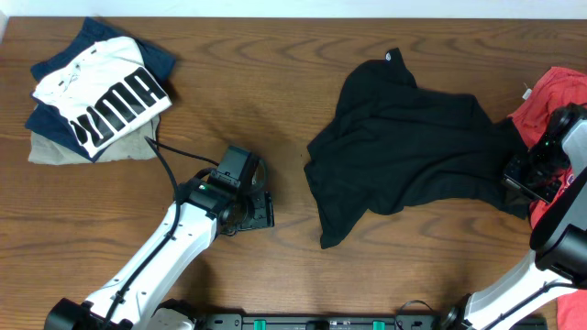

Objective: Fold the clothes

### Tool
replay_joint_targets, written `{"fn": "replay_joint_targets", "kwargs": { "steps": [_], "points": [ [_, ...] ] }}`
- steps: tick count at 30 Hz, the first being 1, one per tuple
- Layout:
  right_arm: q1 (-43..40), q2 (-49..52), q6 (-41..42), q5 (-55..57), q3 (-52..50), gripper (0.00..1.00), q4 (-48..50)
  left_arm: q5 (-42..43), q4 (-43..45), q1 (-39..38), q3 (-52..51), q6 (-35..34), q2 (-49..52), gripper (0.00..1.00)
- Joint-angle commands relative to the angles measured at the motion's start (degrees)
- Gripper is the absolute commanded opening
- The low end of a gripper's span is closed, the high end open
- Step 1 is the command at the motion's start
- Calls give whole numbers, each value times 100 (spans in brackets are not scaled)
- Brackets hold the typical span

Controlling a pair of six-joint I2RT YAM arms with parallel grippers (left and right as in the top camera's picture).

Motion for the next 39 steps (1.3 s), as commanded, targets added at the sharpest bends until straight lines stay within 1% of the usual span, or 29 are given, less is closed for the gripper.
{"fn": "replay_joint_targets", "kwargs": {
  "steps": [1, 6, 7, 10, 16, 20, 22, 26, 33, 35, 37, 39],
  "points": [
    [-125, 17, -90, -234, 240, 1, -328, -68, -13, 31, 33, -72, 35, 66],
    [-111, -376, -92, -254, 238, 1, -625, 28, 81, 31, 33, -70, 90, 67],
    [-92, -498, -92, -251, 234, 1, -669, 92, 131, 31, 33, -70, 116, 71],
    [4, -896, -92, -249, 170, 1, -741, 413, 385, -22, 33, -70, 238, 73],
    [188, -1624, -118, -247, 76, 1, -966, 1268, 1152, -380, 33, -70, 708, 76],
    [254, -1971, -157, -247, 76, 1, -1073, 1355, 1687, -710, 33, -87, 1137, 76],
    [271, -2105, -160, -249, 76, 1, -1128, 1401, 1976, -828, 33, -188, 1322, 79],
    [282, -2221, -175, -249, 76, 1, -1152, 1808, 2728, -1051, 33, -223, 1676, 80],
    [286, -2221, -201, -251, 76, 1, -1174, 1803, 3488, -1502, 33, -916, 2249, 80],
    [286, -2221, -201, -251, 76, 1, -1169, 1801, 3609, -1633, 33, -1001, 2334, 80],
    [284, -2221, -201, -249, 76, 1, -1169, 1779, 3700, -1753, 33, -997, 2363, 66],
    [284, -2221, -203, -249, 76, 1, -1163, 1757, 3805, -1810, 33, -970, 2361, 38]
  ]
}}
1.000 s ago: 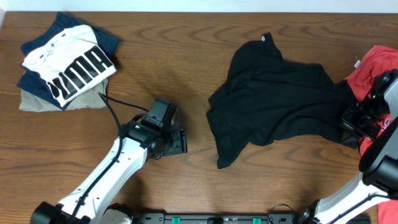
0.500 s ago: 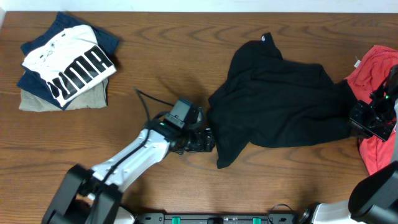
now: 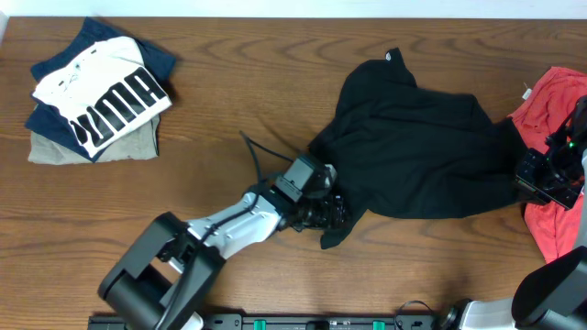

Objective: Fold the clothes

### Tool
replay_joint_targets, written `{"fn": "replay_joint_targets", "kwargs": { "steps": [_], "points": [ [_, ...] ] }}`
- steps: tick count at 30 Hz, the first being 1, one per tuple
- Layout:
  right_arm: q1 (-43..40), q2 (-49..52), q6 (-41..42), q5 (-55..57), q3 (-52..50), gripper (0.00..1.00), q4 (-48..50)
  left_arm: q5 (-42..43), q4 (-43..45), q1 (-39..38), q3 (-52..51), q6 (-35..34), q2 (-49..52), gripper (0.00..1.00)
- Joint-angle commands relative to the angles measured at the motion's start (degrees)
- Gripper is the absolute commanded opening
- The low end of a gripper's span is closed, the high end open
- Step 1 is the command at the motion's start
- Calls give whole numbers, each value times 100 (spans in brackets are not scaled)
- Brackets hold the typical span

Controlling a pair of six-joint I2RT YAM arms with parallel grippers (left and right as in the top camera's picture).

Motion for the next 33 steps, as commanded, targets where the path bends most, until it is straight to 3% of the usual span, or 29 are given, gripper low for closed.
{"fn": "replay_joint_targets", "kwargs": {
  "steps": [1, 3, 5, 10, 16, 22, 28, 33],
  "points": [
    [33, -96, -83, -22, -20, 1, 11, -26, 144, -85, 15, -17, 98, 27],
    [33, -96, -83, -22, -20, 1, 22, -28, 238, -26, 15, 181, 94, 12],
    [33, -96, -85, -22, -20, 1, 22, -26, 243, 98, 17, 413, 72, 6],
    [33, -96, -122, -37, -20, 1, 37, -72, -111, 765, 66, 1110, -240, 6],
    [33, -98, -586, -756, -17, 1, 114, -551, -1445, 1930, 498, 1862, -1351, 6],
    [35, -323, -901, -1467, 74, 1, 166, -190, -2577, 3071, 1309, 1875, -2658, 6],
    [37, -748, -1054, -2273, 826, 1, 70, 0, -2649, 3954, 2153, 1779, -3775, 6],
    [37, -1172, -1095, -2400, 1827, 1, -68, -2, -2702, 4131, 2911, 1784, -4301, 6]
  ]
}}
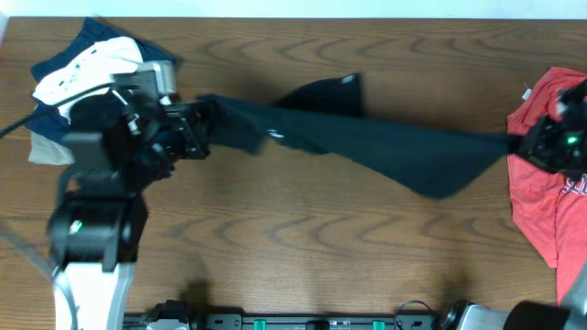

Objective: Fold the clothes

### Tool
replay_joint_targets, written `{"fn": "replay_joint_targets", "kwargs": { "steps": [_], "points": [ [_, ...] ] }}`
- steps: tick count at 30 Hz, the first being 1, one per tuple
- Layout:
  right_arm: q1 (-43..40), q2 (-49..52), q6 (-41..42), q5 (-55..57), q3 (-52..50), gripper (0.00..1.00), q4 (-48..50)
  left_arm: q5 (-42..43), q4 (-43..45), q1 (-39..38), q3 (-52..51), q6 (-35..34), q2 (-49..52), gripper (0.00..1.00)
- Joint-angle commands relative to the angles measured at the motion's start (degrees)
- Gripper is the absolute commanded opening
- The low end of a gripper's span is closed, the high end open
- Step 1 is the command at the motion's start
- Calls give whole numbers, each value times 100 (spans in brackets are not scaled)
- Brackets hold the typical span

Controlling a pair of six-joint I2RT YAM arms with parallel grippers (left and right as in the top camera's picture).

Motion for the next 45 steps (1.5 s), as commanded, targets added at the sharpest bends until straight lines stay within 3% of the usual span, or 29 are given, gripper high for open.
{"fn": "replay_joint_targets", "kwargs": {
  "steps": [1, 11, 18, 27, 33, 36, 40, 45],
  "points": [
    [11, -431, -192, -166, 702, 1, -24, 24, -52, 101, 584, 90, -293, 6],
    [9, -1224, -232, -109, 1871, 1, 35, 85, -1576, 101, 1950, 98, -479, 6],
    [11, -1158, -212, 13, 1895, 1, 129, 79, -1731, 103, 2074, 417, -262, 6],
    [352, 26, -214, 15, 1895, 1, 393, 83, -1309, 101, 2074, 654, 1510, 6],
    [820, 1064, -7, 442, 1895, 1, 1445, 83, -632, 103, 2382, 656, 3139, 6],
    [984, 1423, 162, 444, 1895, 1, 2435, 81, -391, 107, 3064, 654, 3934, 6],
    [1058, 1521, 802, 503, 1899, 1, 3993, 81, -393, 177, 4806, 625, 4826, 6],
    [887, 1464, 1488, 662, 2197, 1, 4747, -214, -380, 337, 6763, 623, 5257, 6]
  ]
}}
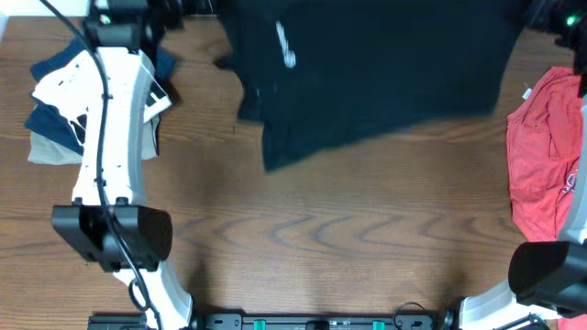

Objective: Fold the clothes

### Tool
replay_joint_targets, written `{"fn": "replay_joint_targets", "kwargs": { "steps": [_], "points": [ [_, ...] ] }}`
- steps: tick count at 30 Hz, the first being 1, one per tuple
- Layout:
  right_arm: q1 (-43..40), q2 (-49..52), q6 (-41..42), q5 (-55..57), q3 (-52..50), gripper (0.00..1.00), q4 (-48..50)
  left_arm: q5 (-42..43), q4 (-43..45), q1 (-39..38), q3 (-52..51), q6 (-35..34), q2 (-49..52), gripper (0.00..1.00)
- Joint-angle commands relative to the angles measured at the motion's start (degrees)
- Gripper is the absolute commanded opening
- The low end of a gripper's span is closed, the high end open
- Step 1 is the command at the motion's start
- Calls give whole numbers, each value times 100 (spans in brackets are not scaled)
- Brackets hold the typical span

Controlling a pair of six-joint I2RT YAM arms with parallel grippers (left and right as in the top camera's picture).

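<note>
A black shirt [367,73] hangs spread out in the air across the far half of the table [321,238], blurred, with a small white mark near its left side. At the top left edge of the overhead view, my left gripper [188,7] holds the shirt's left end. My right gripper [543,14] holds the right end at the top right edge. Both sets of fingers are mostly cut off by the frame, but the cloth is stretched between them. The shirt's lower hem dangles lowest at the left.
A folded stack [55,110] of navy, white printed and beige garments lies at the far left, partly behind my raised left arm [110,137]. A crumpled red shirt [541,165] lies at the right edge.
Both grippers have moved toward the far edge and higher. The black shirt, then a narrow twisted band between them, now hangs open as a broad sheet.
The black shirt lay crumpled right of centre, my right gripper at its right side and my left gripper apart from it. Then the left gripper was at the shirt's lower left corner. Then the shirt was stretched across the table between both grippers, and now it hangs spread.
</note>
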Motion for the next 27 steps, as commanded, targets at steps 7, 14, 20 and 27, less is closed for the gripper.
{"fn": "replay_joint_targets", "kwargs": {
  "steps": [7, 14, 20, 27],
  "points": [
    [-306, -195, 120, 520, 627, 1, -697, 118, -1513, 485, 1834, -2, -267, 6],
    [-46, 111, -800, 1648, 380, 1, -2837, 94, -4533, 208, 1198, 1047, 24, 6],
    [31, 387, -793, 2304, -573, 1, -3764, 92, -5615, -52, -417, 1753, 275, 6],
    [-7, 387, -525, 2658, -2398, 1, -3919, 96, -5608, -216, -2905, 1991, 273, 6]
  ]
}}
